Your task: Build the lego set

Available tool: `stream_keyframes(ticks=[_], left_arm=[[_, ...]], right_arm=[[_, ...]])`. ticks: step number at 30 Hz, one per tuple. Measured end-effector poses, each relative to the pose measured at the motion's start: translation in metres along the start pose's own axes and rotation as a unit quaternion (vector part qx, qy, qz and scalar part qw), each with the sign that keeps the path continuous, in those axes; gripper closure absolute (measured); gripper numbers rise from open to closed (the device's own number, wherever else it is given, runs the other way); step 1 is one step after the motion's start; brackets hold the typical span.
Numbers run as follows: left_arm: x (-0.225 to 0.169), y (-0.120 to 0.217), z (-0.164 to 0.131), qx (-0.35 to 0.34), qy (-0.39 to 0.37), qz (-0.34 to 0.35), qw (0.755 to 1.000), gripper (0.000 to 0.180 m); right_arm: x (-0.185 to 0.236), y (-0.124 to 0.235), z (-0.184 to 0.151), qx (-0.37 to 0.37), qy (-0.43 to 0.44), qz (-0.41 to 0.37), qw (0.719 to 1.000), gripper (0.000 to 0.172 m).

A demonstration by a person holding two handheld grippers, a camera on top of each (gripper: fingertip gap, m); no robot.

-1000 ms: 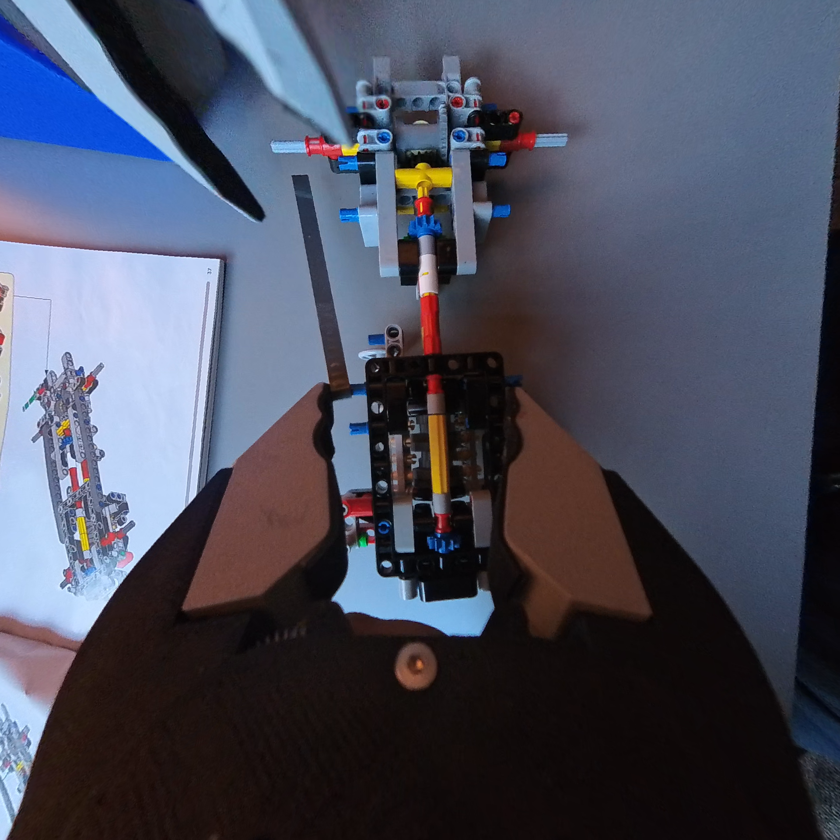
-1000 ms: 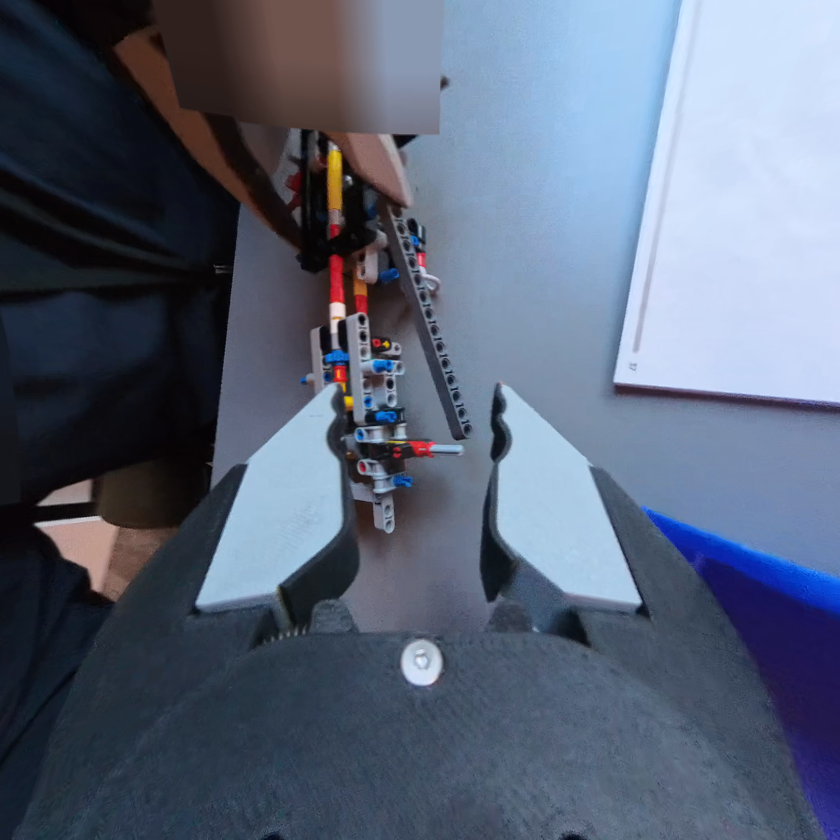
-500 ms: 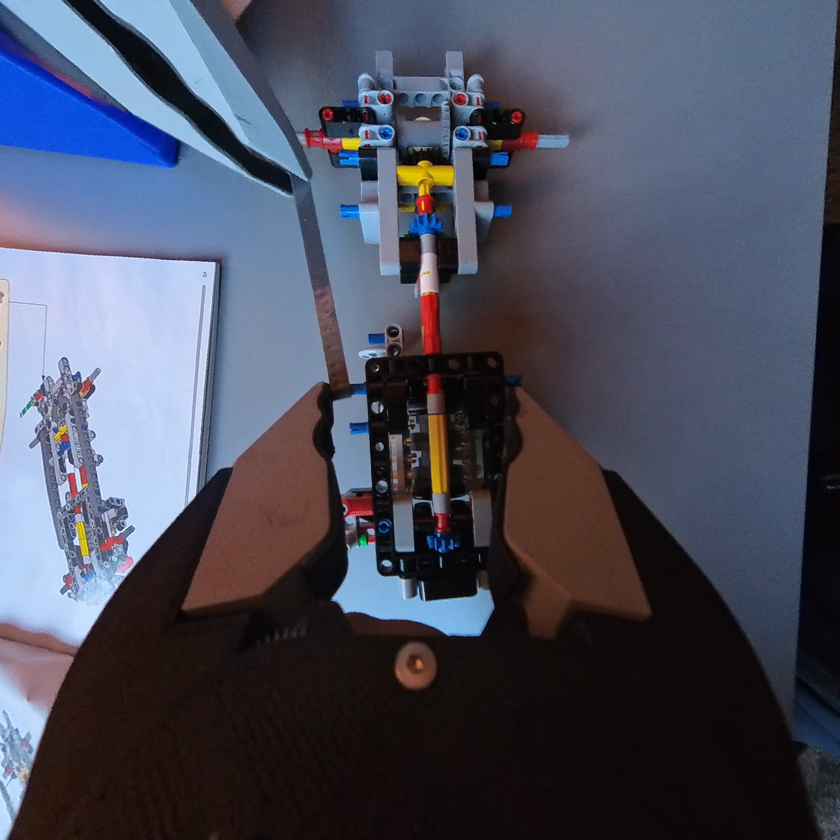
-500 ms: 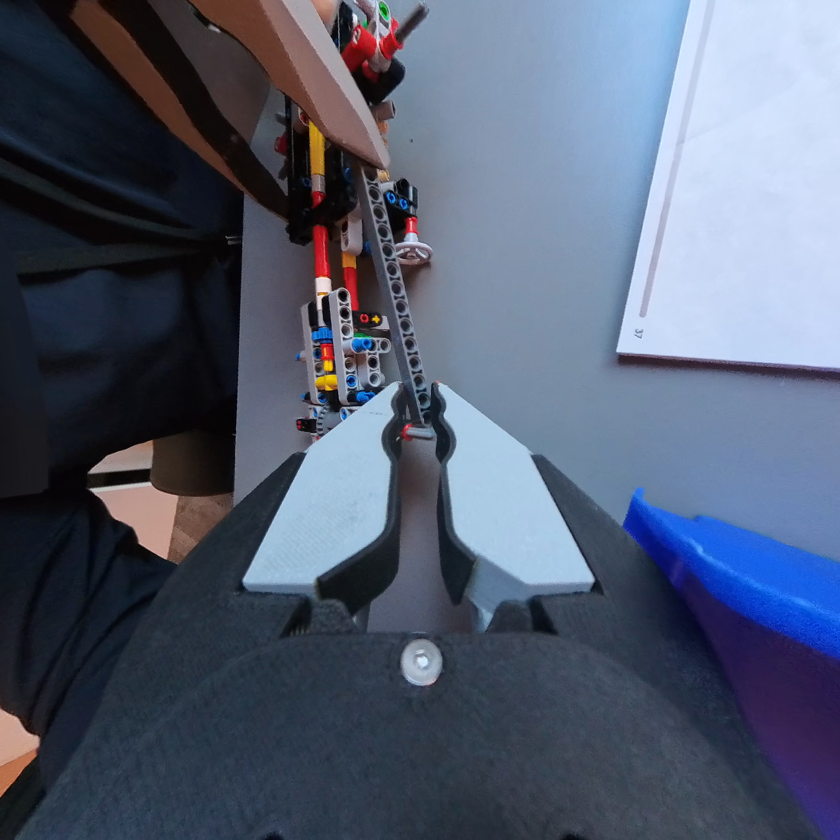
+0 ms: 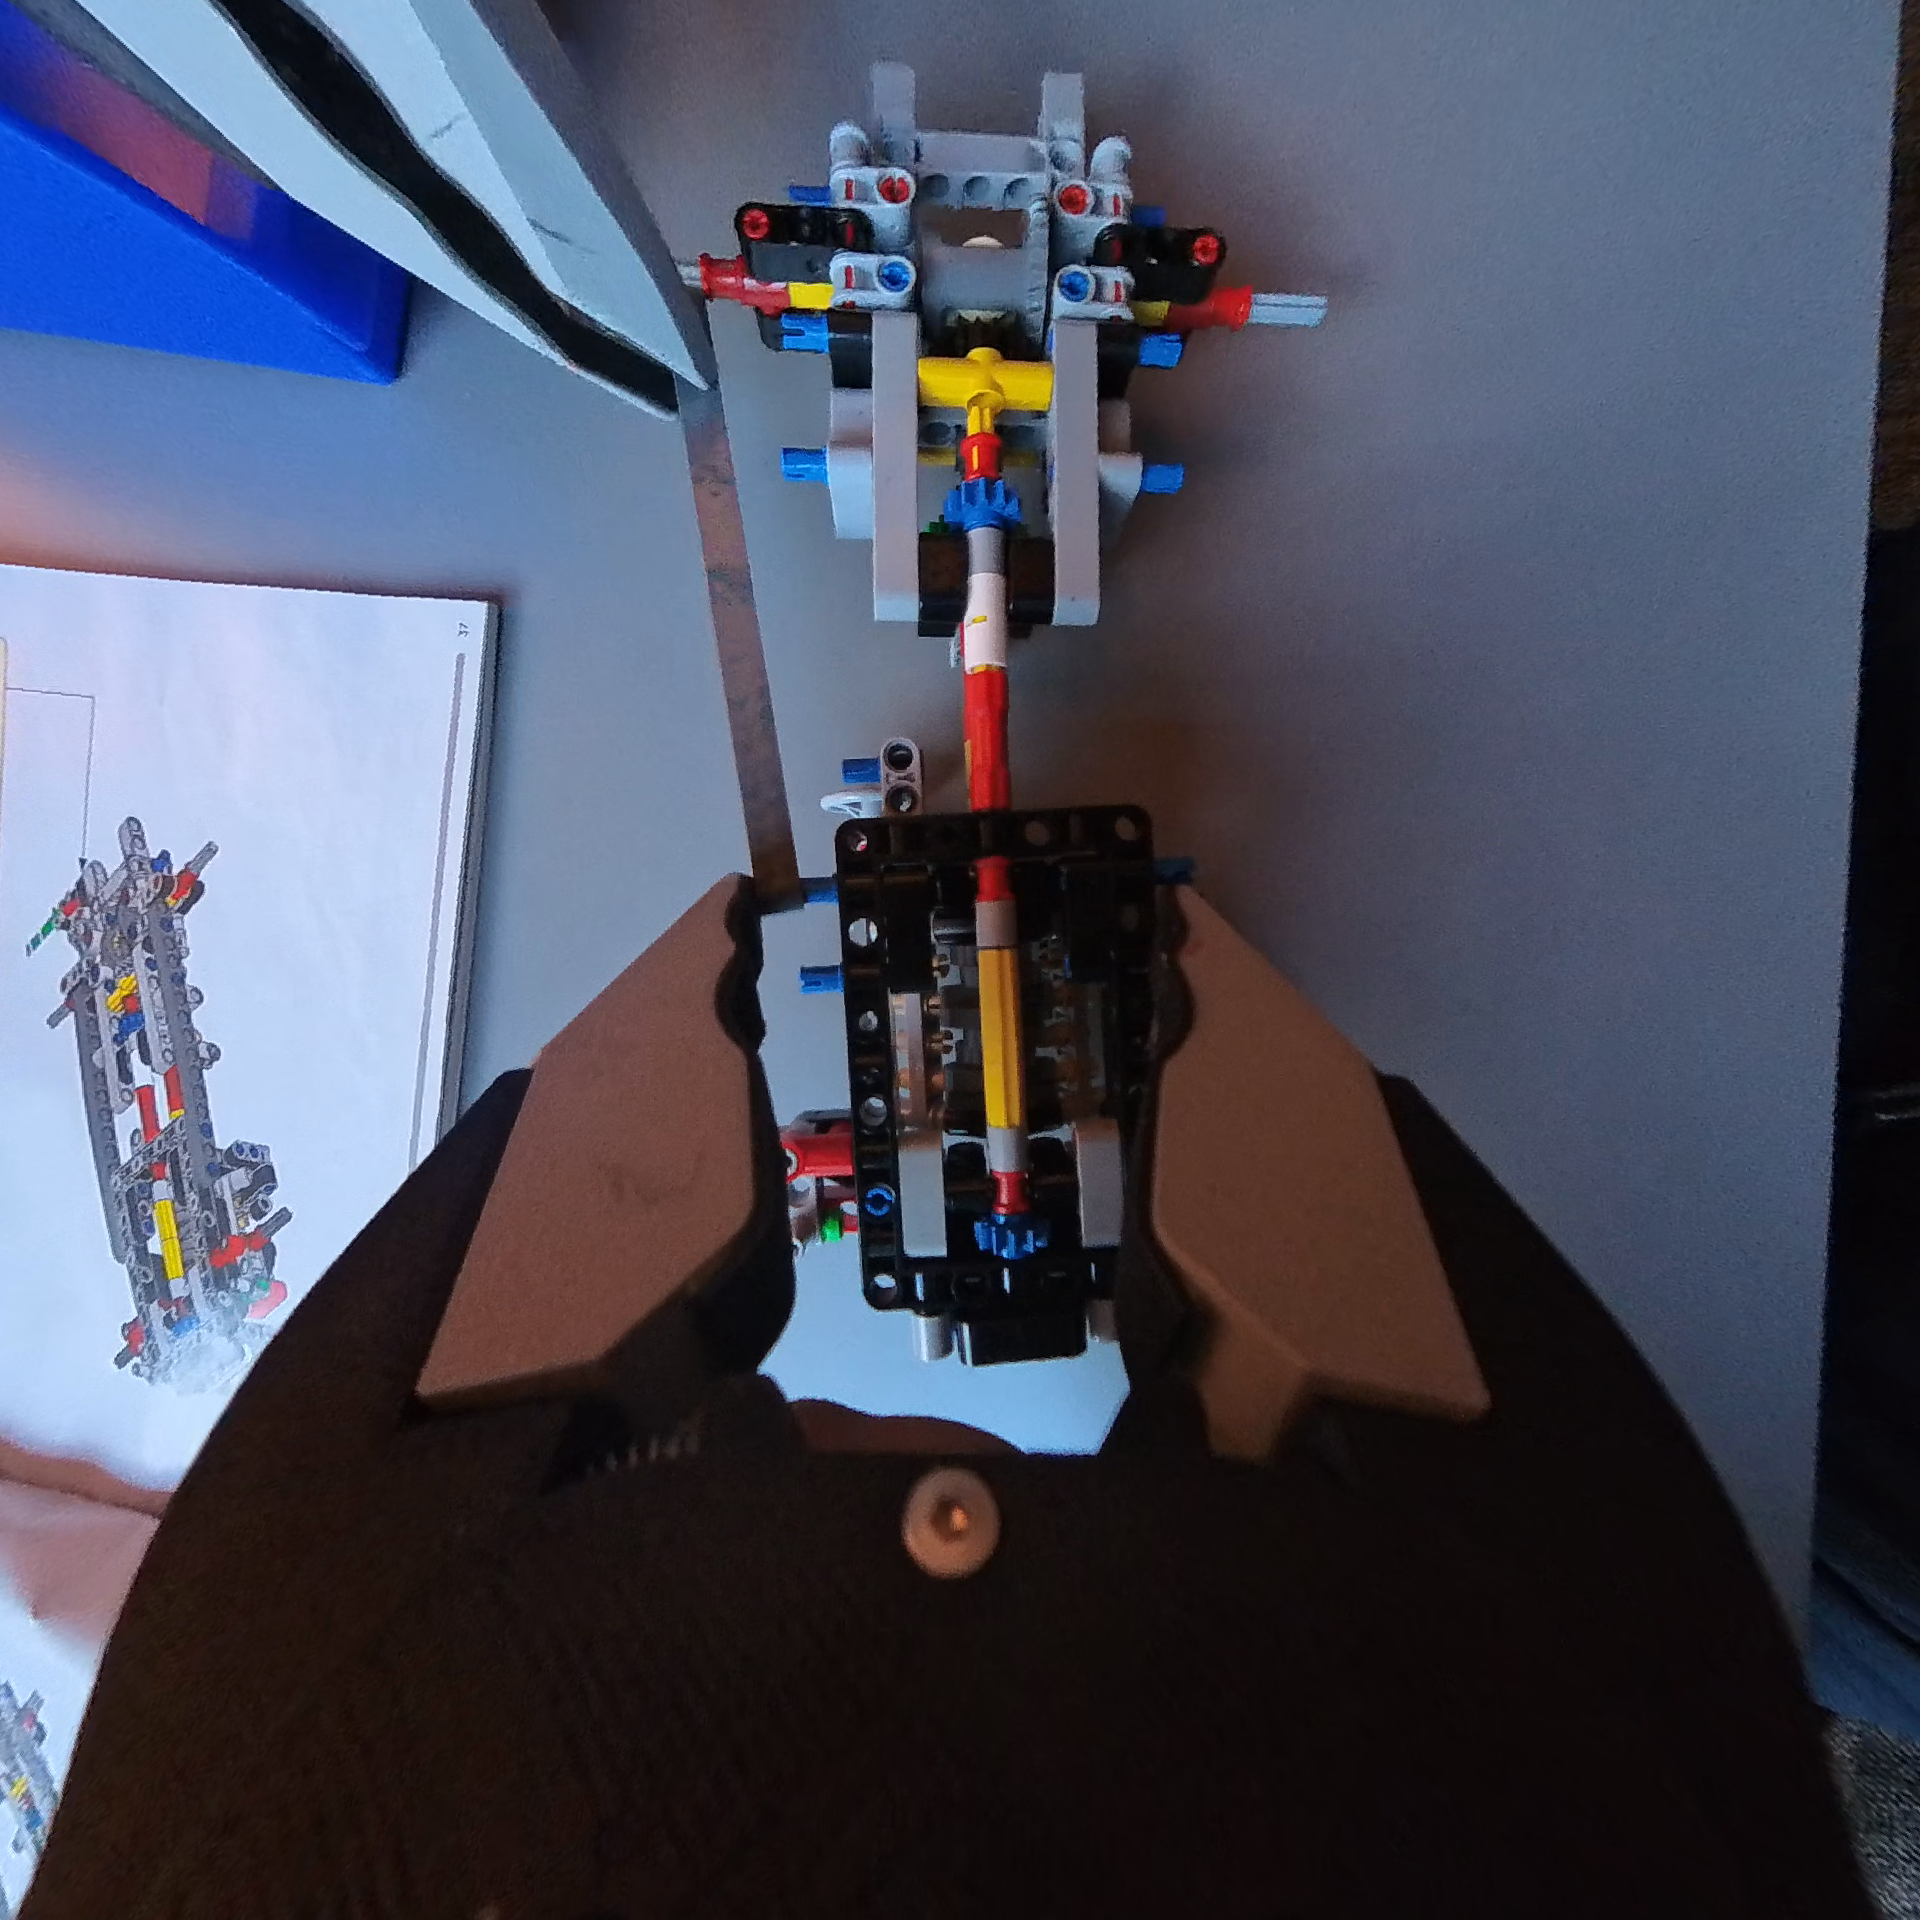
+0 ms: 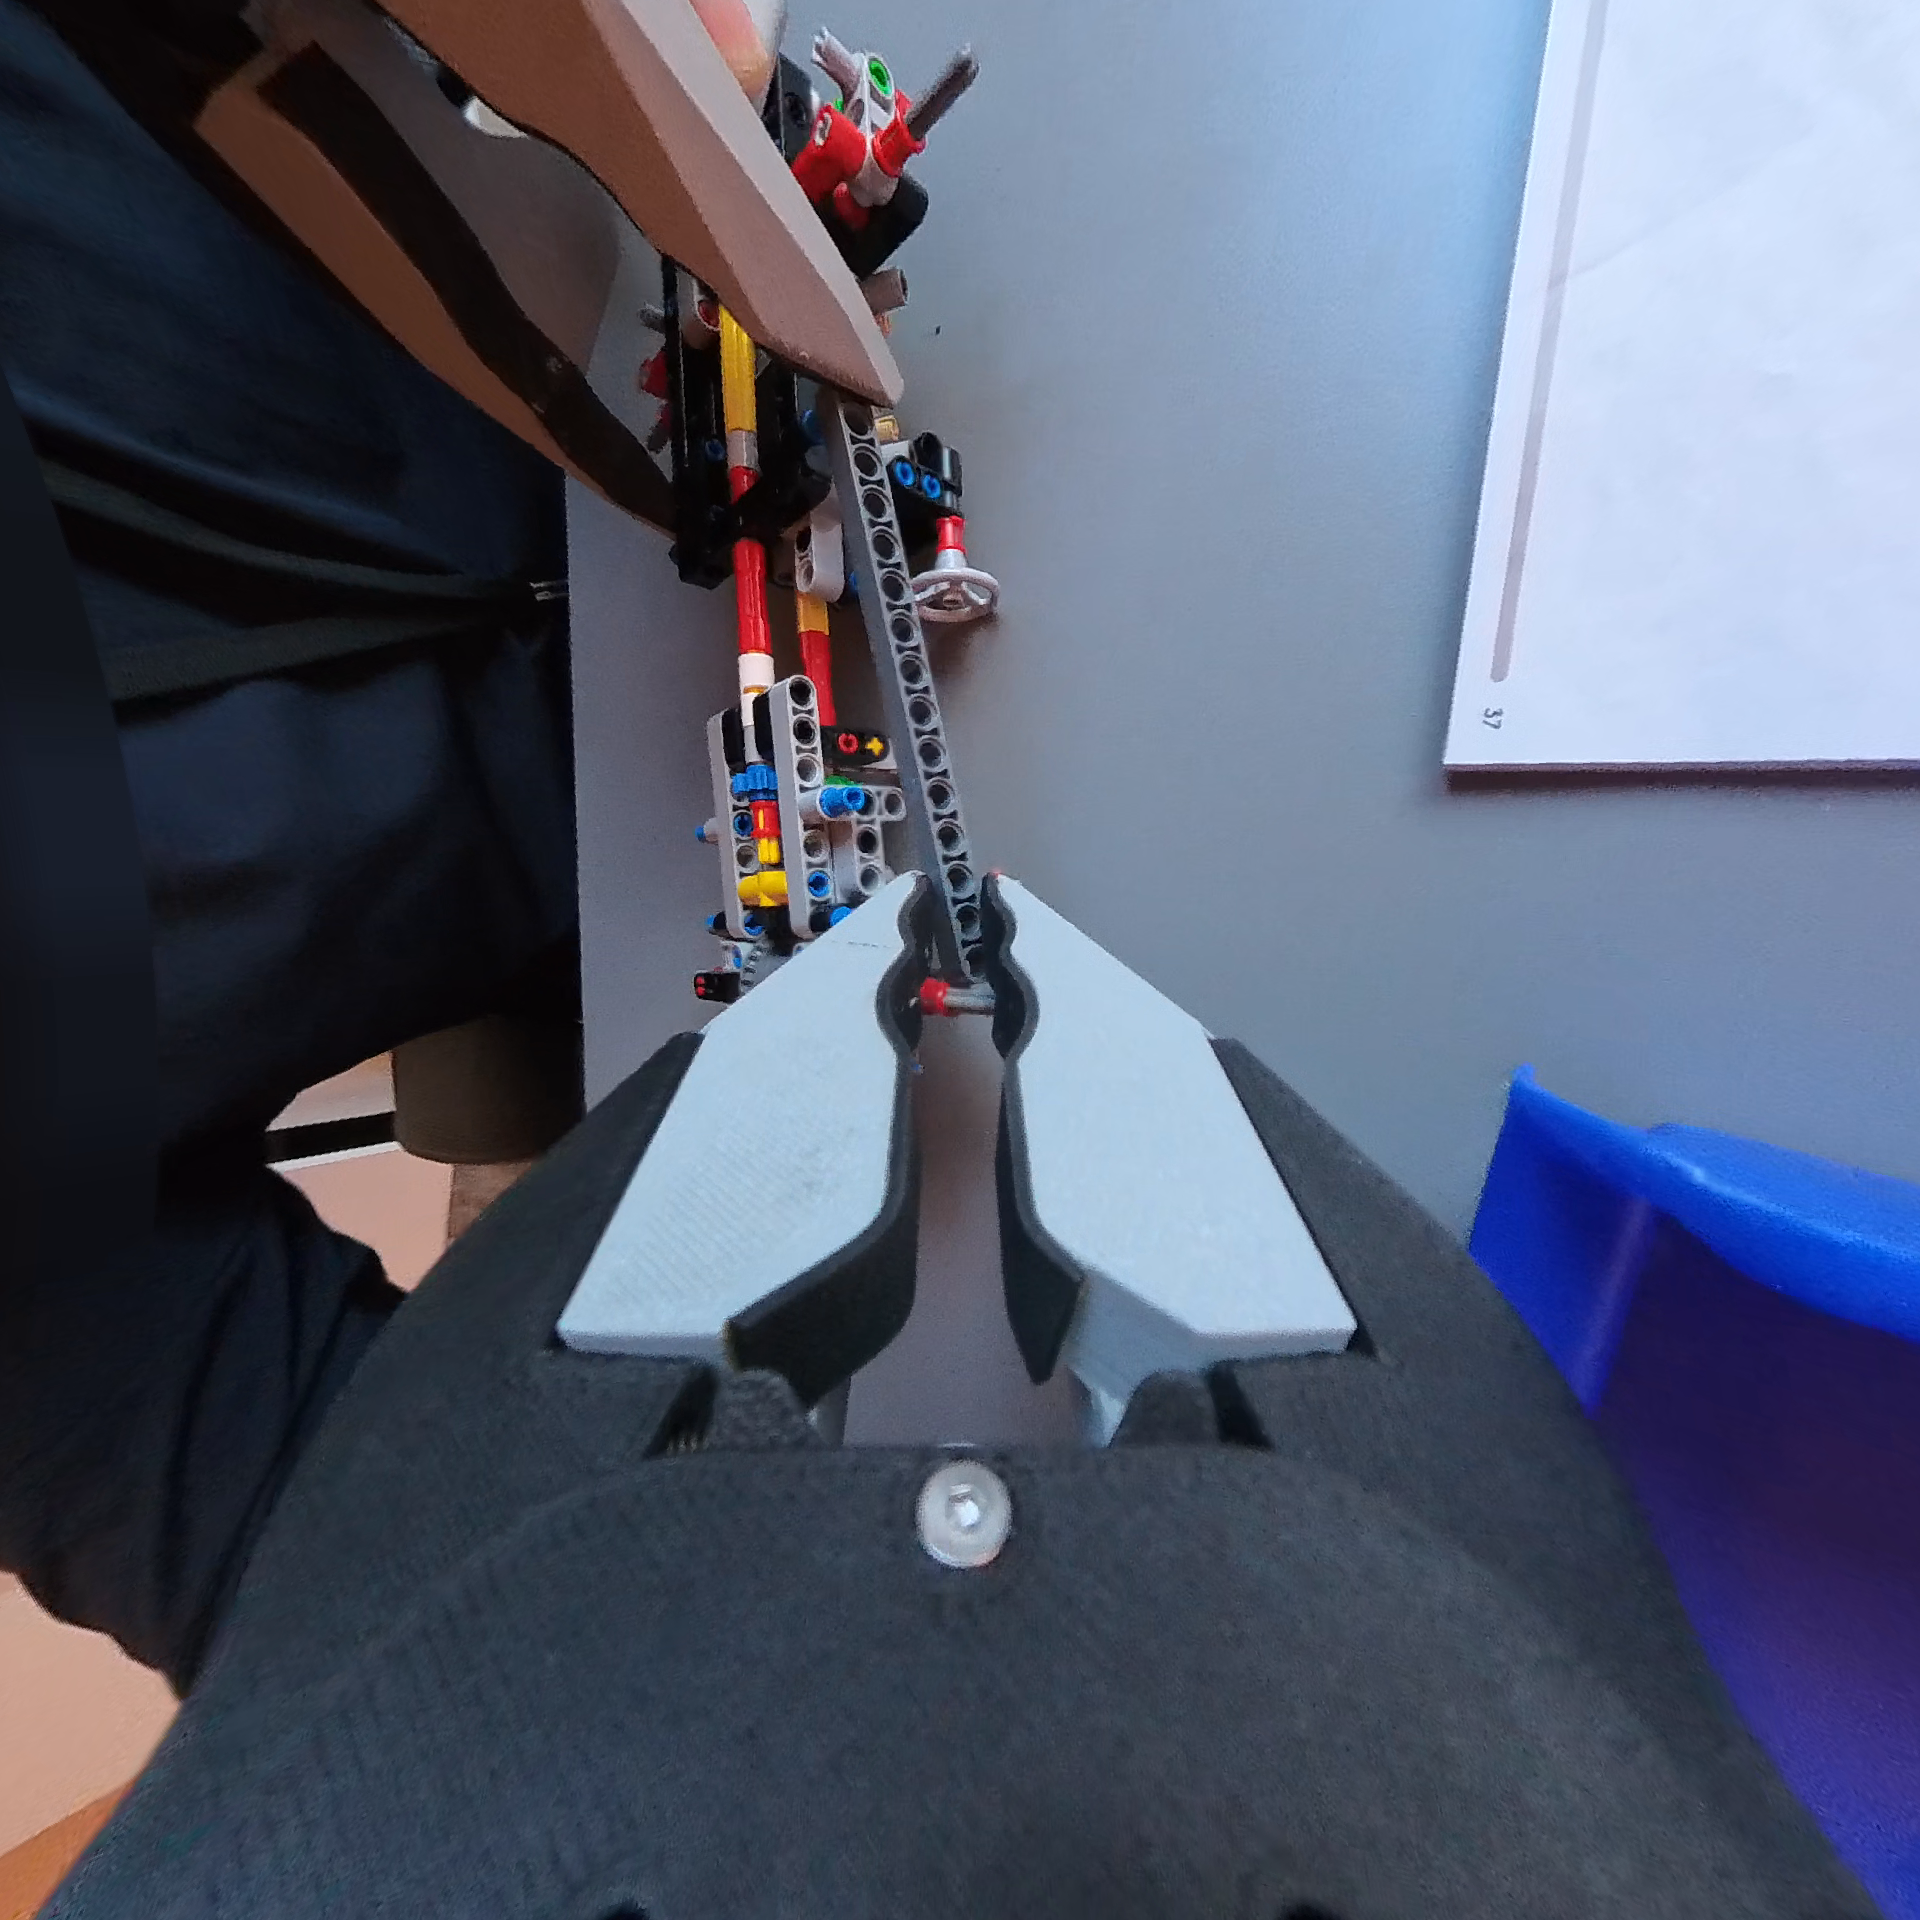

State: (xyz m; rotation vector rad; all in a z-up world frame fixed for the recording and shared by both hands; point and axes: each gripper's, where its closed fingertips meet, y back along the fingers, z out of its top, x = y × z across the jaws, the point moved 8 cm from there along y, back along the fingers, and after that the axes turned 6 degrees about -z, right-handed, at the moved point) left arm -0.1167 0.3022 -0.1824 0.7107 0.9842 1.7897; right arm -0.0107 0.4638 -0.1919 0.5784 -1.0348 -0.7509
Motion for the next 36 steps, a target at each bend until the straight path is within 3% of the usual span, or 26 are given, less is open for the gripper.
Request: stream_keyframes(ticks=[12,36], left_arm=[[0.000,0.000,0.002,0.002,0.000,0.006,1.000,0.106],[-0.003,0.001,0.000,-0.001,-0.001,0.001,1.000,0.105]], right_arm=[[0.002,-0.004,0.000,0.028,-0.026,0.002,0.999,0.167],[0.011,-0.007,-0.008,-0.015,-0.069,0.008,0.997,0.167]])
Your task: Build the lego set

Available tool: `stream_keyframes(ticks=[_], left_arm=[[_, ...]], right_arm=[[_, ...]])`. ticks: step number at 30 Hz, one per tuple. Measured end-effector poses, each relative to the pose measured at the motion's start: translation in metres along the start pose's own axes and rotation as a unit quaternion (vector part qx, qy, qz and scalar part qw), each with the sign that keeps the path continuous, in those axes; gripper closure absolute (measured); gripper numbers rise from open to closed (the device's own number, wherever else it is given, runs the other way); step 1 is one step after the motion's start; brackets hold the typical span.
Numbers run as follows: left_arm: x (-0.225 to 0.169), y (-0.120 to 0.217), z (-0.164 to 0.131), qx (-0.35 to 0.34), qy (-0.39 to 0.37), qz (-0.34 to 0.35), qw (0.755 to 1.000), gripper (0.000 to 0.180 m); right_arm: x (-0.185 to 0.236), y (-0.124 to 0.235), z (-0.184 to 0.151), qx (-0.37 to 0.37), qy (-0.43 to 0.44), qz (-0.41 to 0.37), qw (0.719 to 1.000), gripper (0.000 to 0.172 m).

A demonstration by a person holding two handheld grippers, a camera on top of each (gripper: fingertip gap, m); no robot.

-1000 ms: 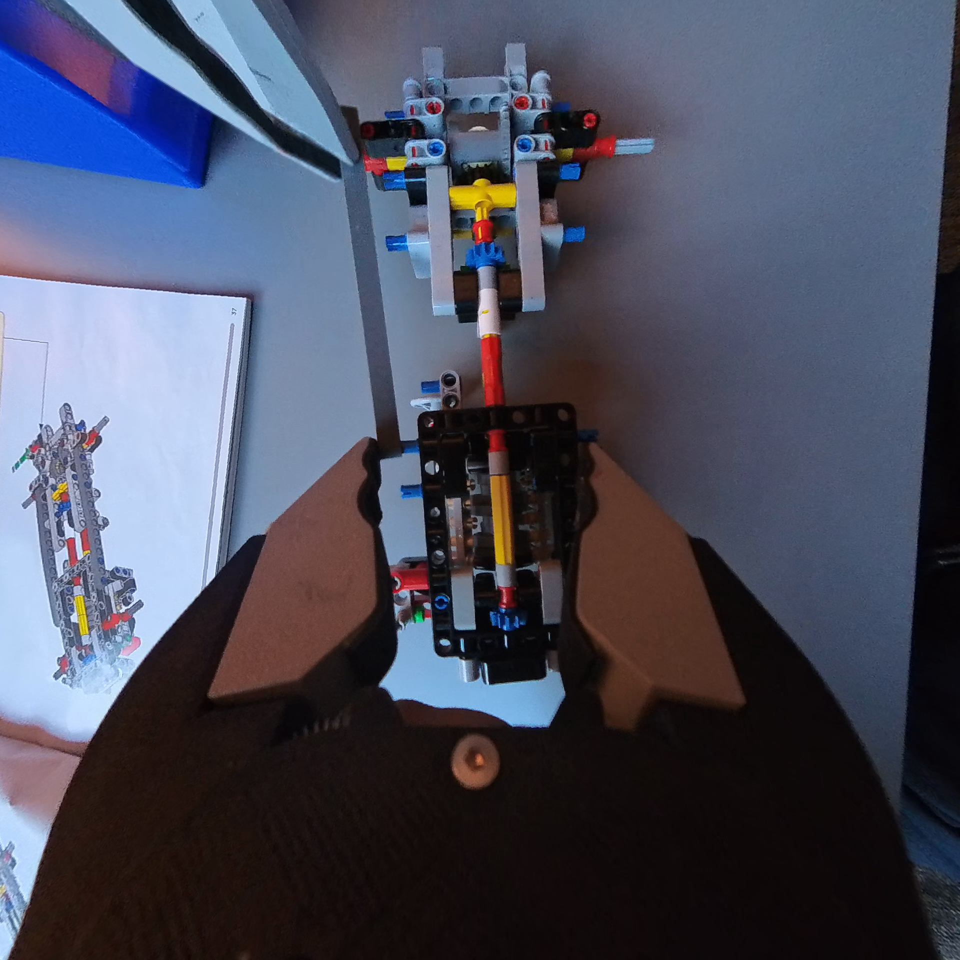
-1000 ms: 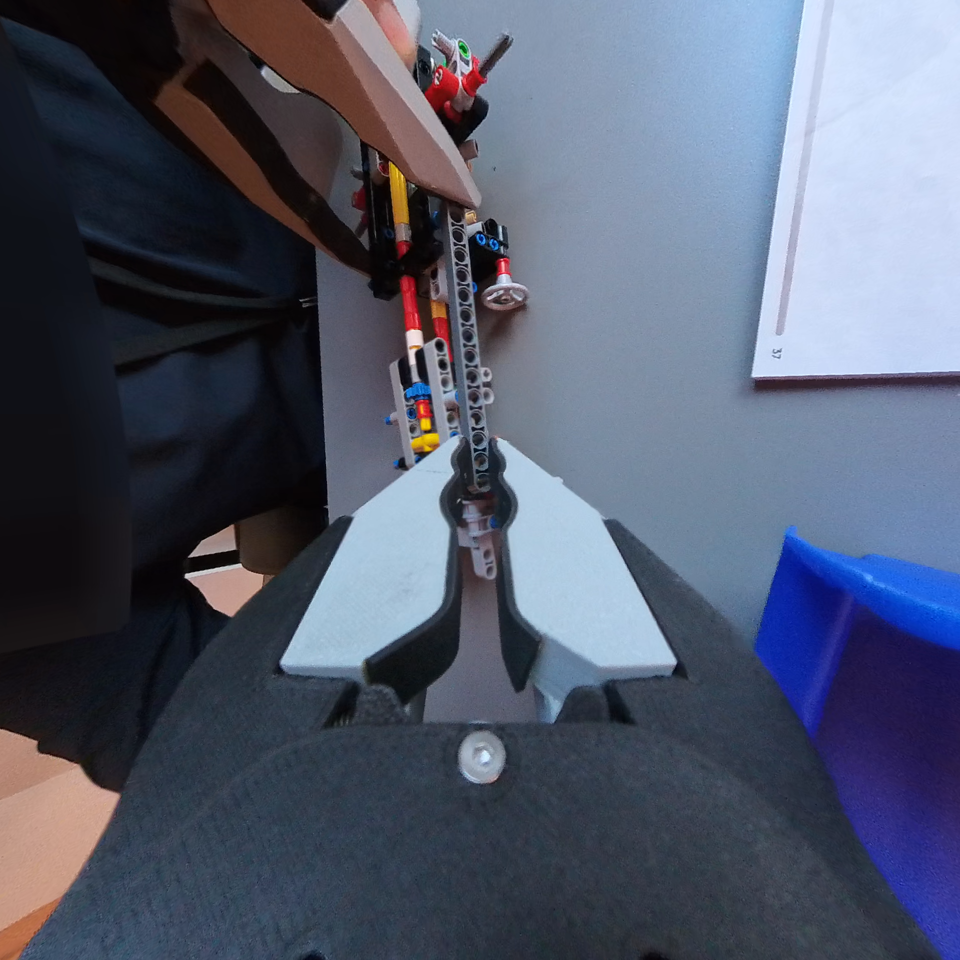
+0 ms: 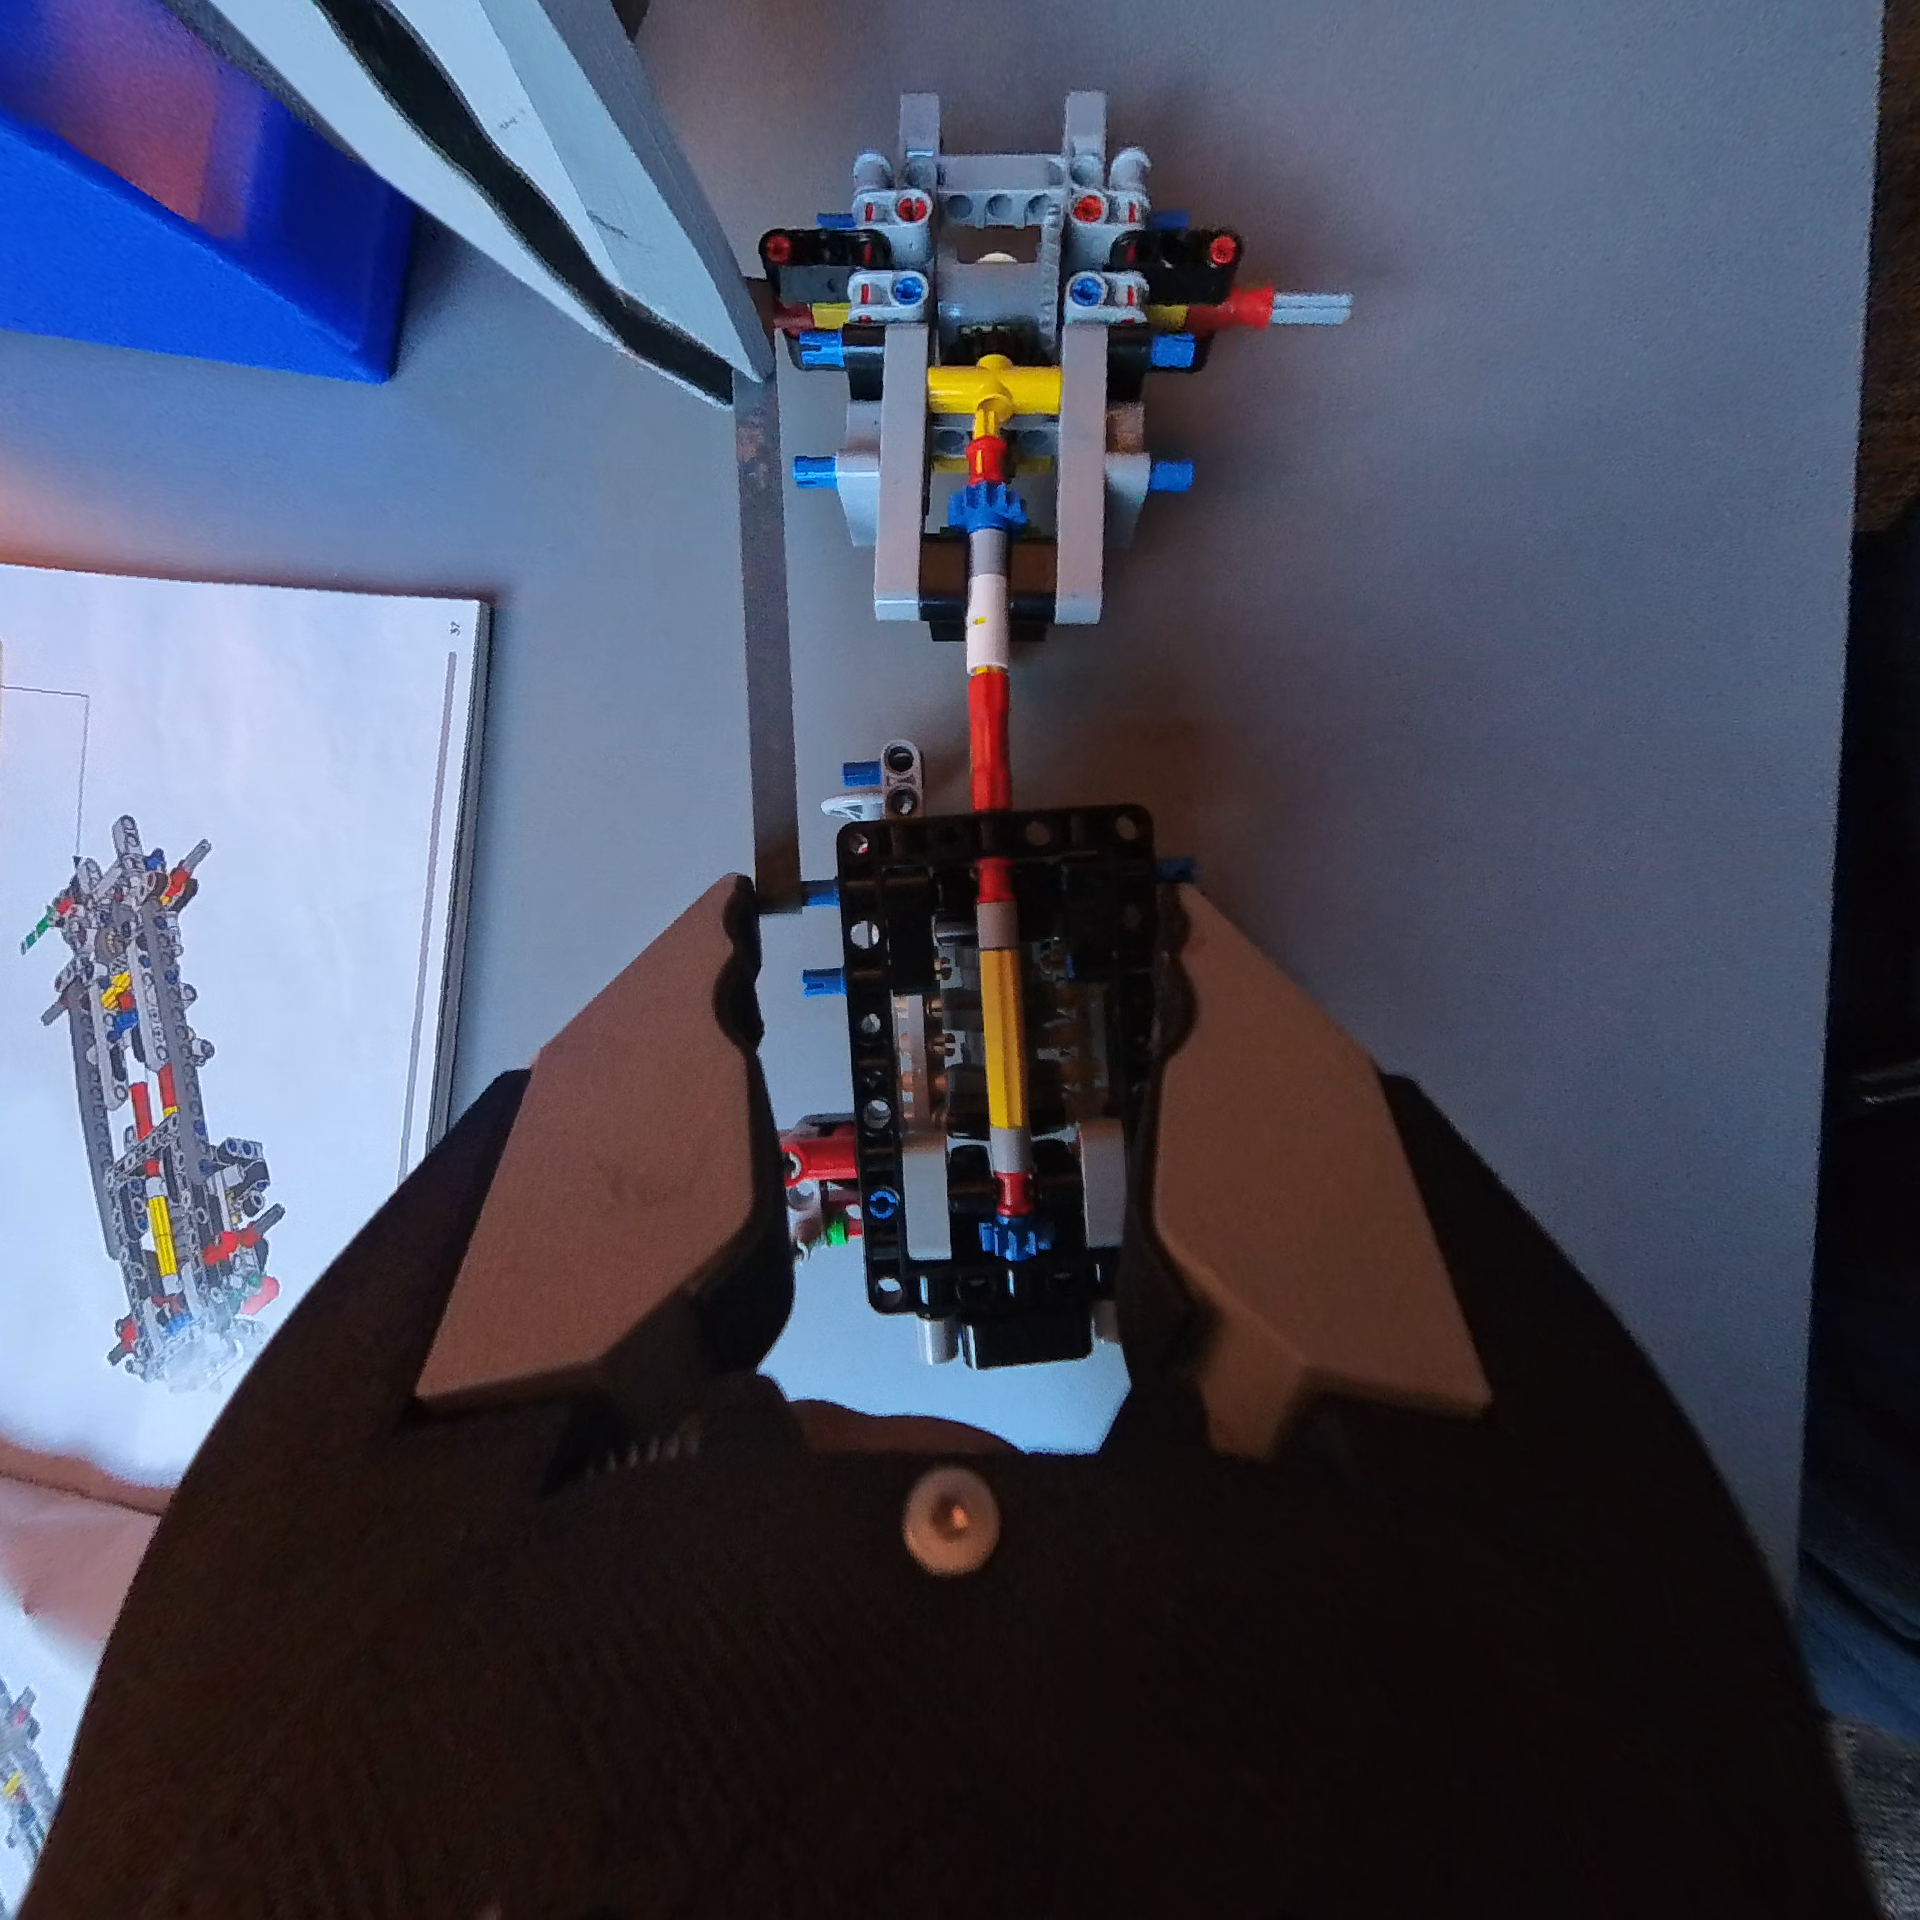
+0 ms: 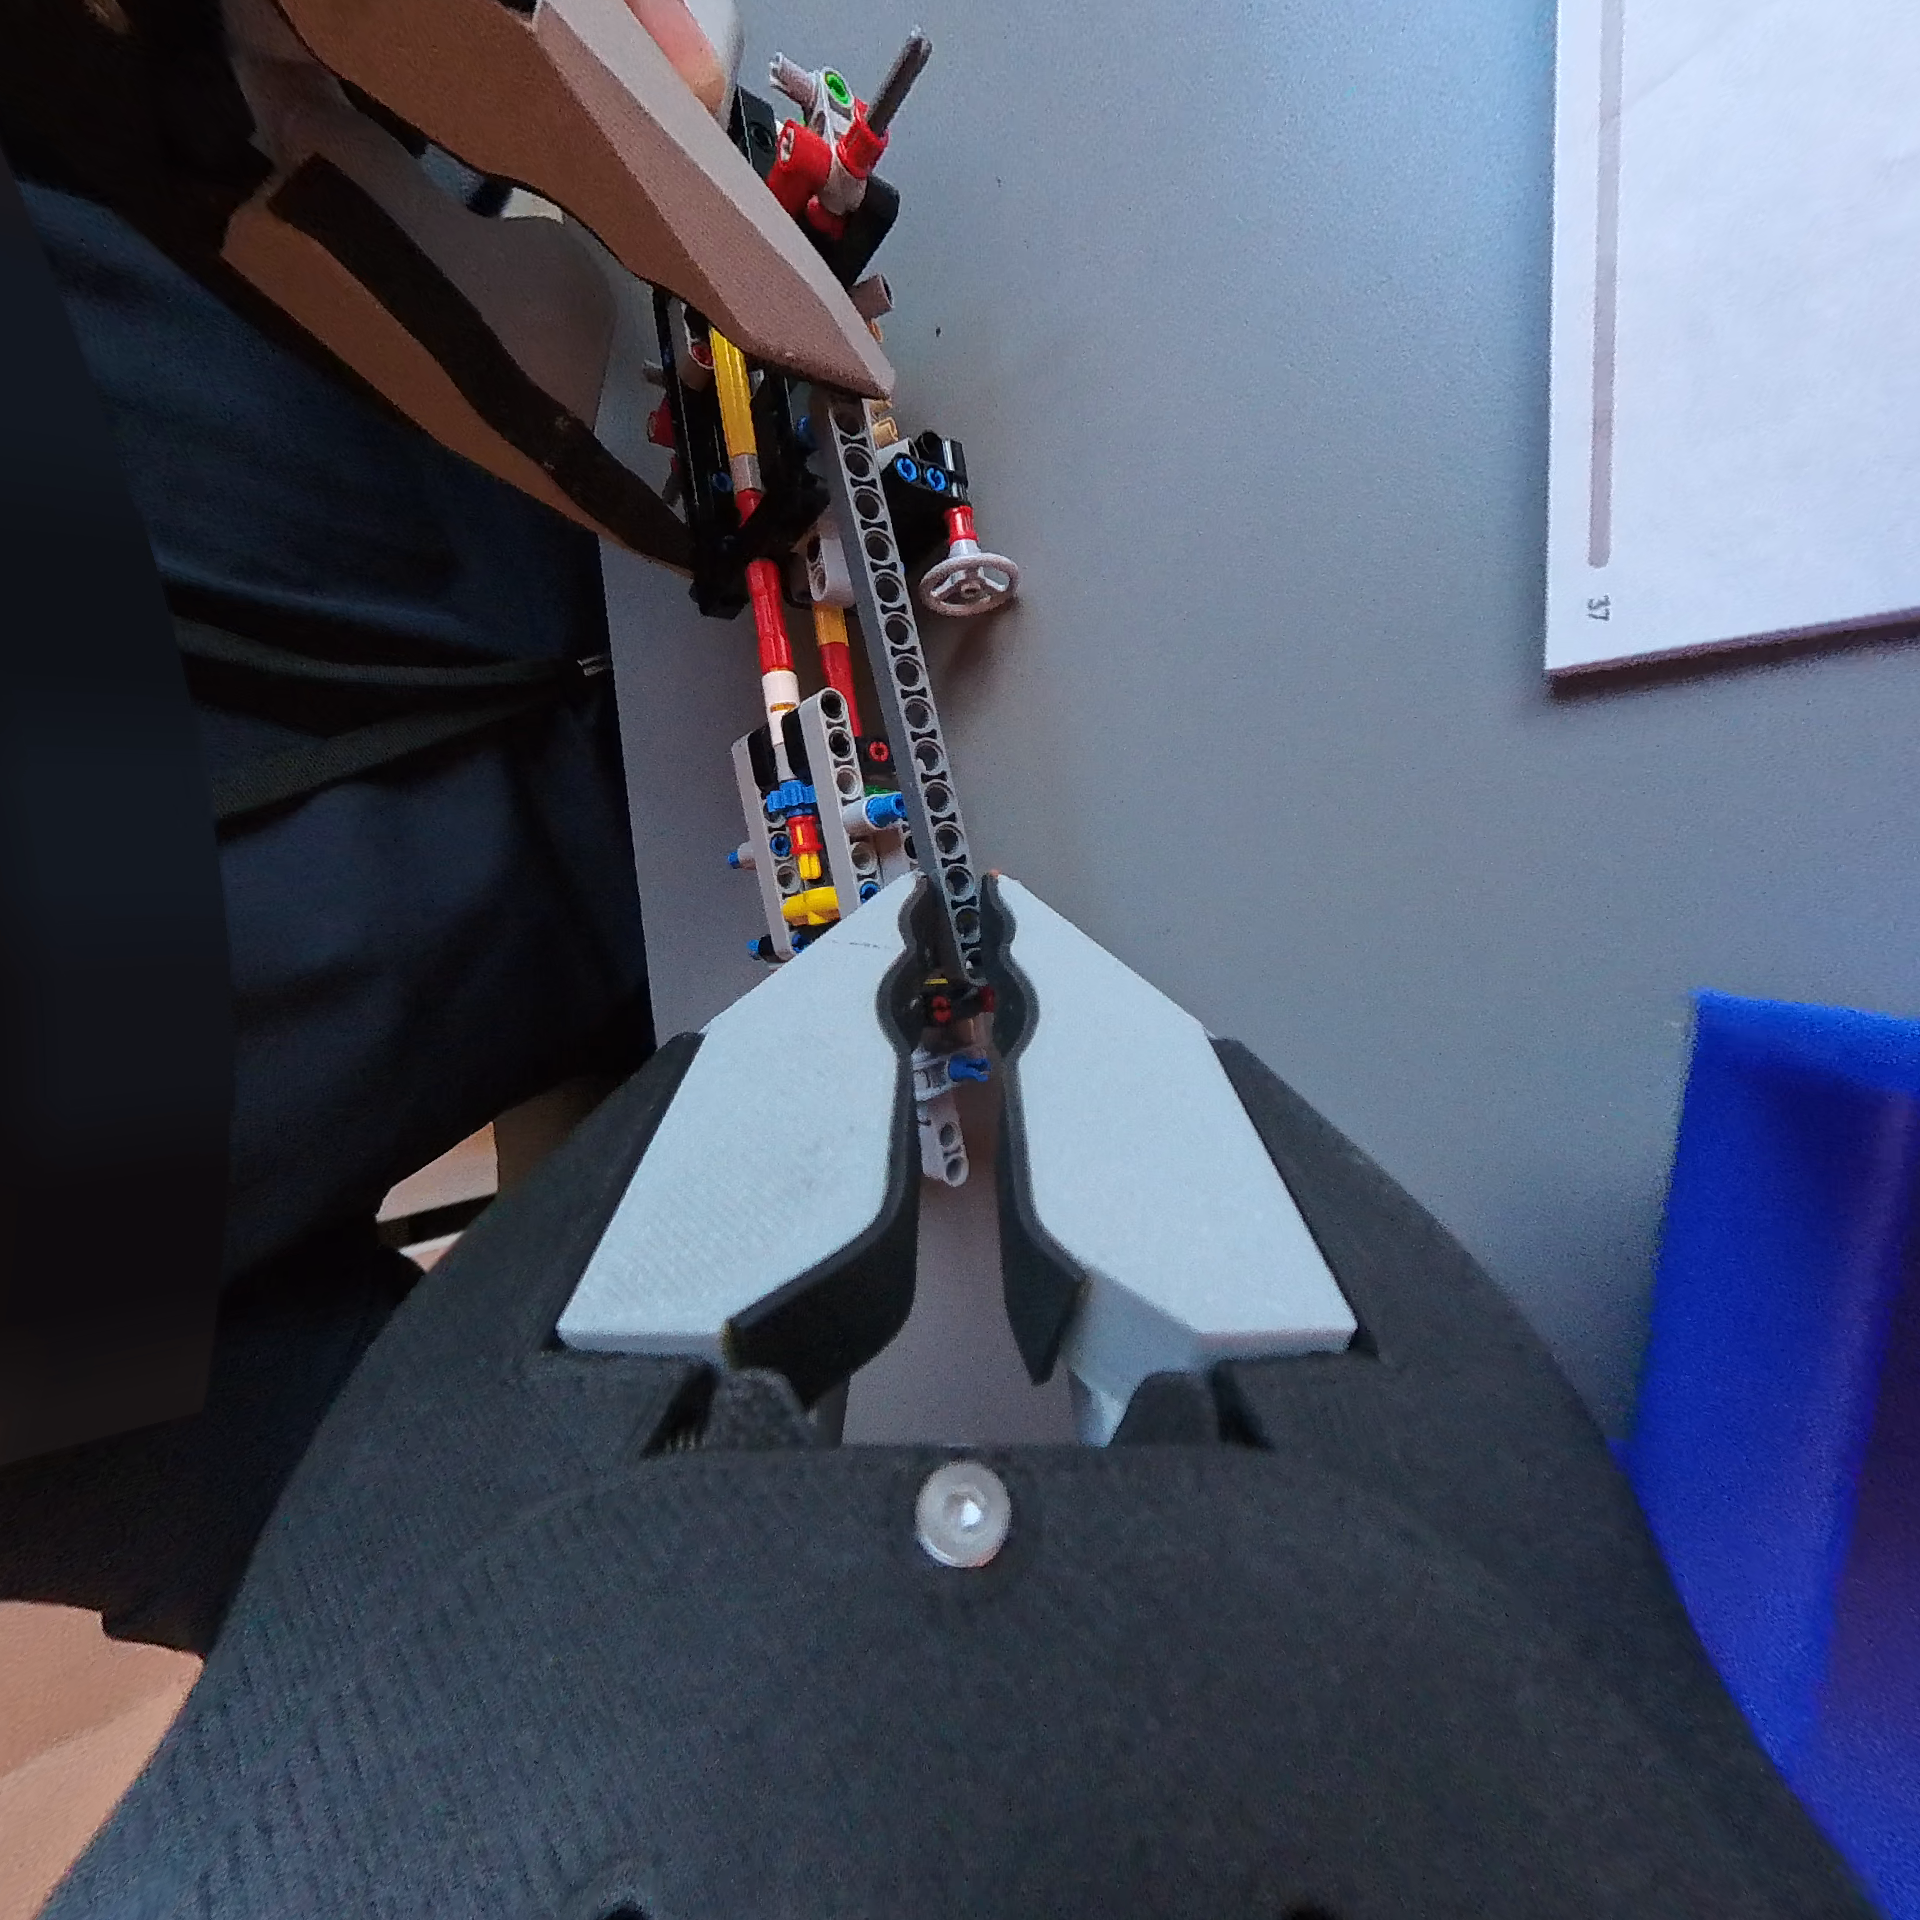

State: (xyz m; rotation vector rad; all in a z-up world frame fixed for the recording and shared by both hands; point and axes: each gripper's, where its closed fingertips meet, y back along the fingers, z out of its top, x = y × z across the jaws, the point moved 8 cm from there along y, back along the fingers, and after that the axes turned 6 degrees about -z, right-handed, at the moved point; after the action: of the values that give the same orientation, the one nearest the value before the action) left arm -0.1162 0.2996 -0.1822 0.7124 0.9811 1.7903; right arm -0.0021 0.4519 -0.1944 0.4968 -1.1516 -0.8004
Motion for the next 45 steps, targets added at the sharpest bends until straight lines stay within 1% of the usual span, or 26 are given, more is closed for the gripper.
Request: stream_keyframes(ticks=[4,6,9,11,16,21,22,26,30,33,35,37,45], left_arm=[[0.001,0.000,0.001,0.006,-0.008,-0.004,1.000,0.105],[0.001,0.000,0.001,0.011,-0.014,-0.007,1.000,0.105],[0.001,0.000,0.002,0.017,-0.021,-0.010,1.000,0.106],[0.001,0.000,0.003,0.018,-0.024,-0.012,0.999,0.106],[0.002,-0.001,0.004,0.015,-0.026,-0.014,0.999,0.106],[0.002,-0.001,0.005,0.016,-0.026,-0.015,0.999,0.106],[0.001,-0.001,0.005,0.017,-0.026,-0.014,0.999,0.105],[0.001,-0.001,0.005,0.018,-0.026,-0.013,0.999,0.106],[0.001,-0.001,0.006,0.021,-0.027,-0.011,0.999,0.105],[0.000,-0.002,0.007,0.022,-0.028,-0.011,0.999,0.105],[0.000,-0.002,0.007,0.023,-0.029,-0.011,0.999,0.105],[-0.001,-0.002,0.008,0.024,-0.030,-0.011,0.999,0.105],[-0.002,-0.002,0.008,0.026,-0.032,-0.008,0.999,0.105]], right_arm=[[0.003,0.000,-0.005,-0.022,-0.009,0.016,1.000,0.155],[0.007,0.001,-0.007,-0.038,-0.002,0.034,0.999,0.143],[0.015,0.003,-0.013,-0.061,0.027,0.044,0.997,0.121],[0.023,0.004,-0.018,-0.073,0.055,0.025,0.995,0.110],[0.043,-0.002,-0.028,-0.086,0.133,-0.079,0.984,0.102],[0.053,-0.011,-0.036,-0.094,0.181,-0.183,0.962,0.104],[0.055,-0.013,-0.037,-0.096,0.187,-0.198,0.957,0.103],[0.063,-0.021,-0.041,-0.094,0.200,-0.241,0.945,0.091],[0.064,-0.031,-0.042,-0.083,0.195,-0.292,0.933,0.092],[0.065,-0.036,-0.043,-0.081,0.192,-0.313,0.927,0.092],[0.066,-0.037,-0.044,-0.086,0.188,-0.324,0.923,0.096],[0.067,-0.036,-0.045,-0.093,0.186,-0.329,0.921,0.100],[0.067,-0.037,-0.047,-0.107,0.189,-0.330,0.919,0.101]])
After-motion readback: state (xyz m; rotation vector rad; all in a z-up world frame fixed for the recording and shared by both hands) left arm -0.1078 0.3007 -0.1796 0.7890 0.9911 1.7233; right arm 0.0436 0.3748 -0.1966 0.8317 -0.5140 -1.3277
